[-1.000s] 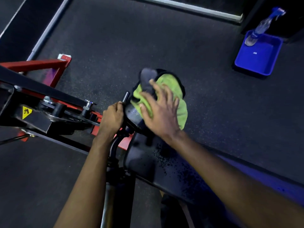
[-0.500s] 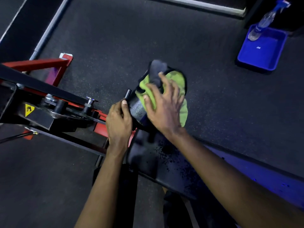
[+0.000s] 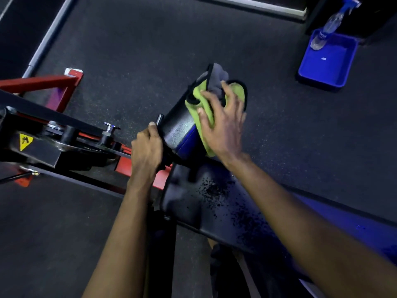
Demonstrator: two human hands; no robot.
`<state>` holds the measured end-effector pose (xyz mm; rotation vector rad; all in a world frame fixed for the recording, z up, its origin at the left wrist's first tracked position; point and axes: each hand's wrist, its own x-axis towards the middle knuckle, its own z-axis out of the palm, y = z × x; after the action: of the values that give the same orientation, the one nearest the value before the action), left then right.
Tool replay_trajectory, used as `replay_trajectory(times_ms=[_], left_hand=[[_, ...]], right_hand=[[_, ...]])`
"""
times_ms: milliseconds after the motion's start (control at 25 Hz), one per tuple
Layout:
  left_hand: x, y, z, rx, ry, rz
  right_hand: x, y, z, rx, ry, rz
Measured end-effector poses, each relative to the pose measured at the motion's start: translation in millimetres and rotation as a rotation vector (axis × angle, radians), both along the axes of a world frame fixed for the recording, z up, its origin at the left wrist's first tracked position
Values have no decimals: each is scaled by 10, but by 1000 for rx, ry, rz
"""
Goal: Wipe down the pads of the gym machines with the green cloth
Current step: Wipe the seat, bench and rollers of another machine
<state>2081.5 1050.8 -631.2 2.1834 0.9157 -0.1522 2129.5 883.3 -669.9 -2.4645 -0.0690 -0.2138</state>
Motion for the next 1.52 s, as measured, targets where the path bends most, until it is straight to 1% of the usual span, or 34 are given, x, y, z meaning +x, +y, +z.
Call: replay_trajectory(times_ms=[80,160,200,280,400,480,560,600,720,760,840,920,960,1040,1160,1240,1320,1400,1440,1480,1520], left_hand=[[29,6,-13,-112,44,62],[17,-41,-19,-182,44,-34],[18,-48,-18,-170,22,-51],[46,-52,-17,-143,51,-73],[85,-17,-55,-134,88,-93],[87,-17,-108,-54,86,-109],[87,-10,-174,49,58,-117],[97,-13,-193,99,59,-120],[170,5,-244,255,53,-123],[170,-8,-239,304,-25,-127],[99,-43,-204,390,-223,-193],[22,-97,-149,428,-298,-217],[-13,-155,-134,396,-284,-202],[-75,-296,-137,300,-193,-218],[-115,-372,-208,282,-141,-311],[-75,-304,-238,311,-130,-304],[-1,-214,-244,326,-123,-305],[97,-103,-187,256,-53,-304],[151,-53,-148,203,5,-289],[208,-7,-122,169,62,-268],[240,15,-113,195,90,-264]], right_hand=[[-332,130,-49,-59,-46,142],[-580,158,-133,-131,-85,308],[-561,119,-153,-146,-95,340],[-354,38,-166,-115,-67,260],[-48,-44,-168,12,-13,16],[1,-40,-179,90,-16,-80],[-109,38,-153,152,6,-115],[-231,75,-139,149,20,-90],[-639,91,-175,58,48,103],[-686,60,-205,60,44,129],[-628,14,-224,80,17,107],[-511,19,-221,118,-2,24],[-438,22,-218,165,-14,-26],[-286,11,-197,273,-36,-114],[-228,3,-172,325,-35,-168],[-383,-7,-205,290,-41,-79],[-580,-67,-265,198,-60,128],[-566,-186,-284,104,-86,322],[-471,-230,-267,73,-103,338],[-350,-251,-239,75,-104,290],[-224,-257,-208,109,-88,196]])
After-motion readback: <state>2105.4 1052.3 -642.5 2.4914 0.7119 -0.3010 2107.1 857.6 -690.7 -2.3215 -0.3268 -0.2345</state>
